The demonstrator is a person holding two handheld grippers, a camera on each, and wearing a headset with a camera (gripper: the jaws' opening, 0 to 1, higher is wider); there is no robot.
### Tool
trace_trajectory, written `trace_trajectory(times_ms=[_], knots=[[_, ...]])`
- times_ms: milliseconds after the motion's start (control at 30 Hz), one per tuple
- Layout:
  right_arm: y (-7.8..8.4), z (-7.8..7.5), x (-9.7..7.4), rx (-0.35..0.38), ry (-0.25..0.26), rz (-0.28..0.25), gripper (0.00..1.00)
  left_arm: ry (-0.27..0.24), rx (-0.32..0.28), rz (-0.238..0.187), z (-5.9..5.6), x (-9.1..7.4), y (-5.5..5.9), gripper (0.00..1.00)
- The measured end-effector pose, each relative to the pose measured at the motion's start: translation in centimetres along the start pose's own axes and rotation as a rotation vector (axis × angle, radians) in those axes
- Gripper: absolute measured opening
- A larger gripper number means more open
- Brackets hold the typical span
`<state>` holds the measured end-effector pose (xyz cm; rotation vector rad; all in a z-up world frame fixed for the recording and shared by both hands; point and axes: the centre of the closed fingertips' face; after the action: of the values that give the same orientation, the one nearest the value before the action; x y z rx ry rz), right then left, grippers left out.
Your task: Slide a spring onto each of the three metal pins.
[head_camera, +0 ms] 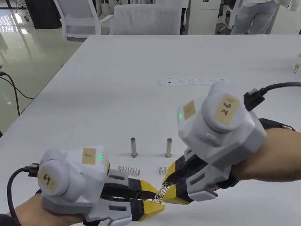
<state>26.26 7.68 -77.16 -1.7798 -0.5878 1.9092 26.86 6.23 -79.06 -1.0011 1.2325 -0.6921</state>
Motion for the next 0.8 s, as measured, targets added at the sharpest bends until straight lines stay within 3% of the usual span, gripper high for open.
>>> trace_trajectory(times_ms=[500,800], knots=[[0.51,0.39,0.72,-0.006,-0.025,0.045,0.10,0.024,-0.005,0.010,-0.49,0.30,-0.08,0.02],[0.61,0.53,0.85,-0.005,-0.035,0.061,0.09,0.024,-0.007,-0.009,-0.47,0.31,-0.55,0.02]])
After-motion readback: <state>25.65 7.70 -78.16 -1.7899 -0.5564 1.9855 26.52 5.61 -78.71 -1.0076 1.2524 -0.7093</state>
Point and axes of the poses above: the centre of the closed fingertips' face, and the gripper's own axes: x roughly forward along the fingers, z roughly to its left, y roughly out of its underside, and after that the axes turned 3 degrees about x, right-handed
